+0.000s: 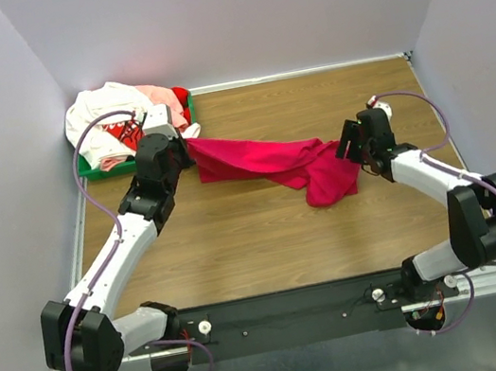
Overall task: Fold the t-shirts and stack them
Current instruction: Flatten the tshirt out
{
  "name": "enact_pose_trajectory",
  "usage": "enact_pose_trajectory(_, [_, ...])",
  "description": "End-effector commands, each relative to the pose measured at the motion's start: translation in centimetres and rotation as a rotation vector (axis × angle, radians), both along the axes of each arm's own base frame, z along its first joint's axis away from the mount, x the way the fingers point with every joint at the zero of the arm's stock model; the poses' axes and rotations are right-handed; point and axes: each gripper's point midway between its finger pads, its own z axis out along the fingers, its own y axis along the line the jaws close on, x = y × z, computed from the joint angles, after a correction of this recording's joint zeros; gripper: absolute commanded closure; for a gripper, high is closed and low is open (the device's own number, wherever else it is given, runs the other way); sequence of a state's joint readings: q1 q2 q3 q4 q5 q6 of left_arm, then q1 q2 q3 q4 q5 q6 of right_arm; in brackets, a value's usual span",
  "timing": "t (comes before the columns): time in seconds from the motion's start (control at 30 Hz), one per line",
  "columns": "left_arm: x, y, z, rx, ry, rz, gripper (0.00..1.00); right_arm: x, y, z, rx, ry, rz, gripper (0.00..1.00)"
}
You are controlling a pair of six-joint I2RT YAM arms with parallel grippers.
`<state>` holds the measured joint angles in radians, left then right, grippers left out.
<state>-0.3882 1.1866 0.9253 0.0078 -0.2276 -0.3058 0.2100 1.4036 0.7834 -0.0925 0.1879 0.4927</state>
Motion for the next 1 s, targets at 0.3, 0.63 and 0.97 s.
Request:
enact_pose_trajectory(0.3, [-0.4,0.9,1.1,0.007,-0.031,0.027,1.00,6.4,2.5,0.9,0.187,-0.142,0.233,0.28])
enact_pose_trajectory(0.63, [-0.1,0.7,0.5,0.015,-0.019,0.024,1.00,7.6,3.3,-1.6,0.260,-0.097,0.280,0.59])
enact_pose_trajectory(0.97, [1.7,0.3,0.5,0.031,-0.017,0.014,1.00,9.3,0.7,5.6,0.179,-0.212,0.214,1.00])
